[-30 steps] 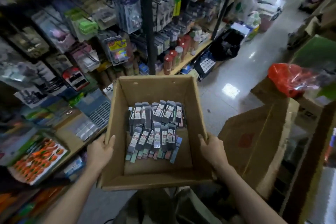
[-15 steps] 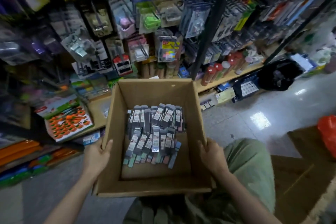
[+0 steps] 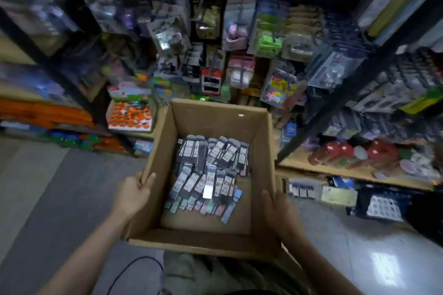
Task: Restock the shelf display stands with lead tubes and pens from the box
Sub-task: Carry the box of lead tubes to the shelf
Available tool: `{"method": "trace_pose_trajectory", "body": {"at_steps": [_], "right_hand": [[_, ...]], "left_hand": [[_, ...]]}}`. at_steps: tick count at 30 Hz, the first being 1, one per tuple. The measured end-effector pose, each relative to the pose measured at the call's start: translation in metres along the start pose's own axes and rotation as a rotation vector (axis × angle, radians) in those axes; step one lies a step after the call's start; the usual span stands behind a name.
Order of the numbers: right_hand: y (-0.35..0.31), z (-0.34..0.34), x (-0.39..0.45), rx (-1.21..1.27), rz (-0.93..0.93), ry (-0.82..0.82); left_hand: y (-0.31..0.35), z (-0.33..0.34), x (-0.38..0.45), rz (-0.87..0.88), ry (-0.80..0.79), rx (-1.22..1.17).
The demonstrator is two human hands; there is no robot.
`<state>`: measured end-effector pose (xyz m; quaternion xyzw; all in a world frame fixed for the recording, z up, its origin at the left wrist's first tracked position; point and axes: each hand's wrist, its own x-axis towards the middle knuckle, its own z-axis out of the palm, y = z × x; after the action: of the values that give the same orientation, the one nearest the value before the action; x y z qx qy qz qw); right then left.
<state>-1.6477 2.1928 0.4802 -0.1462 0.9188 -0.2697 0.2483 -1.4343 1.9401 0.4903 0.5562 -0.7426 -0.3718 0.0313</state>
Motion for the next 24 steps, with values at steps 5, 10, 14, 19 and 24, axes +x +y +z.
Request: {"method": "trace_pose_trajectory", "body": {"at_steps": [5, 10, 14, 19, 24], "right_hand": [[0.027, -0.059, 0.045, -0.107, -0.231, -0.206], [0.015, -0.077, 0.076, -0.365, -0.48, -0.298], [-0.005, -0.05, 0.089, -0.443, -0.546, -0.359], [-0.037, 0.019, 0.092, -0.6, -0.548, -0.384], [-0.056, 0.115, 0.102, -0.678, -0.543, -0.447]], "left_hand": [[0.019, 0.043, -0.076, -0.195, 0.128, -0.148], [0.022, 0.071, -0.141, -0.323, 0.292, -0.206], [-0.002, 0.082, -0.161, -0.439, 0.363, -0.306], [-0.053, 0.075, -0.147, -0.549, 0.385, -0.365], [-0.123, 0.069, -0.102, -0.649, 0.361, -0.406]]}}
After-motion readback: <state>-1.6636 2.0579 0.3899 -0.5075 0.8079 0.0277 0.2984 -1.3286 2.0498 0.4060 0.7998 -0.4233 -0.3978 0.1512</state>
